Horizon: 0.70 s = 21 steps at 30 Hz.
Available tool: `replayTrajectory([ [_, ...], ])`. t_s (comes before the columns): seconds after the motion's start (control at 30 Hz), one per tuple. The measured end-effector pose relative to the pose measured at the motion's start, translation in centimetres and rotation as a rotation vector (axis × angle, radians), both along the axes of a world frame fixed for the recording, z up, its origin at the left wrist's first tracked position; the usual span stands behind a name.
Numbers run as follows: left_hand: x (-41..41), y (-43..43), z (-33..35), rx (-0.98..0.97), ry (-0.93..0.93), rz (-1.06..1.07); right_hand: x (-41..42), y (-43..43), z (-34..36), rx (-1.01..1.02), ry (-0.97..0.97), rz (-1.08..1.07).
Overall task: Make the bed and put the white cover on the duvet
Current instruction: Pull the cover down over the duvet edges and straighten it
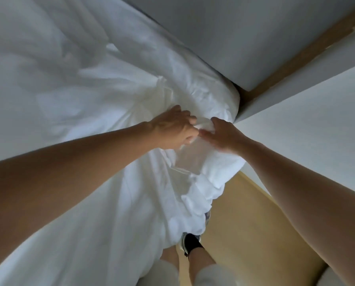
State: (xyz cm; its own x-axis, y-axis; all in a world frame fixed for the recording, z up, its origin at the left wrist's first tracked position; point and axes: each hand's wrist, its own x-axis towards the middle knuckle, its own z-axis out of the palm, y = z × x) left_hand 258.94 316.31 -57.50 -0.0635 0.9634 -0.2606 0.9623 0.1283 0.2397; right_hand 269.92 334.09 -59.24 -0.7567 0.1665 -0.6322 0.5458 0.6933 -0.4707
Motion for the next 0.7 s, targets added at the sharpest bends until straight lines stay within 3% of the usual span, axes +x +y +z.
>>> replayTrajectory([
  [0.1,-0.5,-0.2,-0.4,0.207,0.064,-0.021,1.8,0.7,-0.5,0.027,0.074,-0.079],
  [0.23,-0.5,0.0,-0.3,0.21,0.111,0.005,3.3,0.7,-0.5,0.106,0.193,-0.177],
  [0.4,-2.4,1.6,0.7,0.137,0.076,0.452,1.8,0.2,0.8,0.176,0.378,-0.279],
  [0.5,-4.8,3.3,1.2,0.093,0.131,0.643,2.1,0.5,0.3,0.001,0.257,-0.363],
  [0.6,-5.9,3.3,1.2,0.005,0.12,0.772,5.9,0.9,-2.2,0.027,0.028,-0.264],
  [0.7,-4.6,3.7,0.7,0.004,0.083,0.664,9.1,1.0,-3.9,0.115,0.008,-0.396],
])
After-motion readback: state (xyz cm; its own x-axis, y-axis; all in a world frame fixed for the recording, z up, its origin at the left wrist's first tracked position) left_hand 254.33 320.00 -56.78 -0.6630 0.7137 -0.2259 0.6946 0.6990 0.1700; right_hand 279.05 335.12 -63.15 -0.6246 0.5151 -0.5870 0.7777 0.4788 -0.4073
